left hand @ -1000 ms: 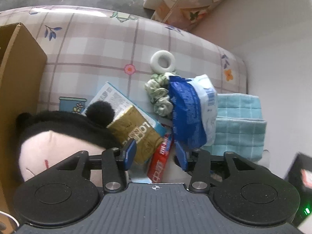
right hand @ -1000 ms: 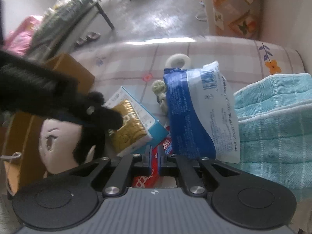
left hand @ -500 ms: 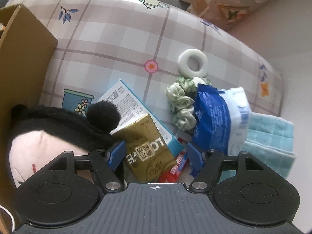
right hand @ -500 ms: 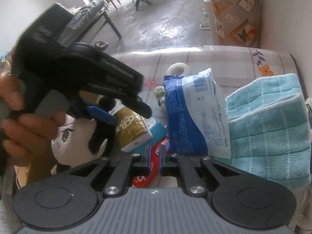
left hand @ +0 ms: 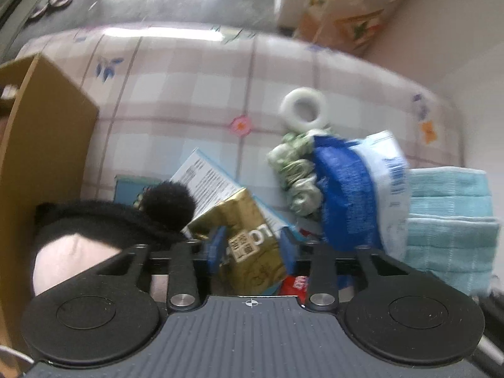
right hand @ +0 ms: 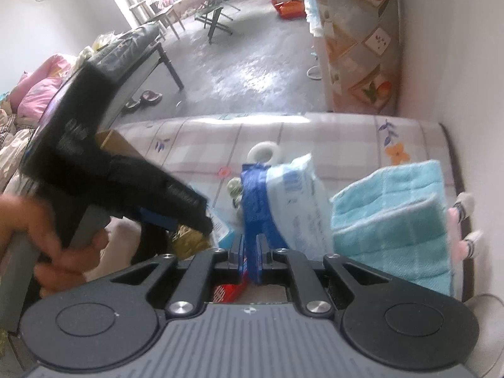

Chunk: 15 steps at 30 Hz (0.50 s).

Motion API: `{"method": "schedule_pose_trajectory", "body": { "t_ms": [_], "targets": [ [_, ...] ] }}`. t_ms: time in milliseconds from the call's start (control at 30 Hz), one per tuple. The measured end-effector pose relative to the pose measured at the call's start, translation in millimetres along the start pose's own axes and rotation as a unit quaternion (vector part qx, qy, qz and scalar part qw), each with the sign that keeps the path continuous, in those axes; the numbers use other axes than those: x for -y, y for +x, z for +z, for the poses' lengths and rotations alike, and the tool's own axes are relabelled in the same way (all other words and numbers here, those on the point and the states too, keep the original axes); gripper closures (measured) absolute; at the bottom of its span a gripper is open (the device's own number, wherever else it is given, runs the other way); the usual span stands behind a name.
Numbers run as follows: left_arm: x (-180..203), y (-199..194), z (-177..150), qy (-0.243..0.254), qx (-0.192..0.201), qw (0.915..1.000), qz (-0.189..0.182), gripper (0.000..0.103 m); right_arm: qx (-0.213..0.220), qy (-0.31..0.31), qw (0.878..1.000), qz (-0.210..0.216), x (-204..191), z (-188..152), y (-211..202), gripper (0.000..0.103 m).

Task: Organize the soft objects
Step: 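Grasp the gold tissue packet with the left tool while the right tool grasps the blue-white bag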

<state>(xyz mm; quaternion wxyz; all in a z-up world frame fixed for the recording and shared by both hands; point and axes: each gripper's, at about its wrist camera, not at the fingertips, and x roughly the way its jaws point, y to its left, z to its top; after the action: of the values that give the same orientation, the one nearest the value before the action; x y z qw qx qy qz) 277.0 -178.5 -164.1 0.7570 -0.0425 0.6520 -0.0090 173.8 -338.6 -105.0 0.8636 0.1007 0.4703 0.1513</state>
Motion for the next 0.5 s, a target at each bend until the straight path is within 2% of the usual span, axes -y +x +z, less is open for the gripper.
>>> {"method": "schedule_pose_trajectory", "body": {
  "t_ms": [67, 167, 300, 400, 433, 500],
  "targets": [
    [0, -6, -2, 0.015, 0.021, 0.9994, -0.024, 0.096, 0.004, -0.002, 1.000, -0.006, 2, 2, -3, 0.095],
    [1, -8, -3, 0.031, 0.018, 0.9962, -0.079, 0.095, 0.002, 0.001, 1.000, -0.014, 7, 3, -5, 0.095],
    [-2, -5, -9, 0.024, 0.003, 0.9970, -0.074, 0.091, -0.005, 0.003, 1.000, -0.010, 11, 3, -4, 0.095],
    [-10, -11, -13, 0.008, -0.003, 0.9971, -0.076, 0.089, -0.021, 0.005, 1.000, 0.016, 7, -1, 1, 0.095],
    [-14, -14, -14, 0.002, -0.003, 0.9967, -0.081, 0.086, -0.028, 0.009, 0.999, 0.026, 5, -4, 4, 0.095],
    [-19, -17, -16, -0.009, -0.007, 0.9964, -0.084, 0.072, -0.040, 0.012, 0.998, 0.039, 0, -9, 8, 0.094]
  ]
}}
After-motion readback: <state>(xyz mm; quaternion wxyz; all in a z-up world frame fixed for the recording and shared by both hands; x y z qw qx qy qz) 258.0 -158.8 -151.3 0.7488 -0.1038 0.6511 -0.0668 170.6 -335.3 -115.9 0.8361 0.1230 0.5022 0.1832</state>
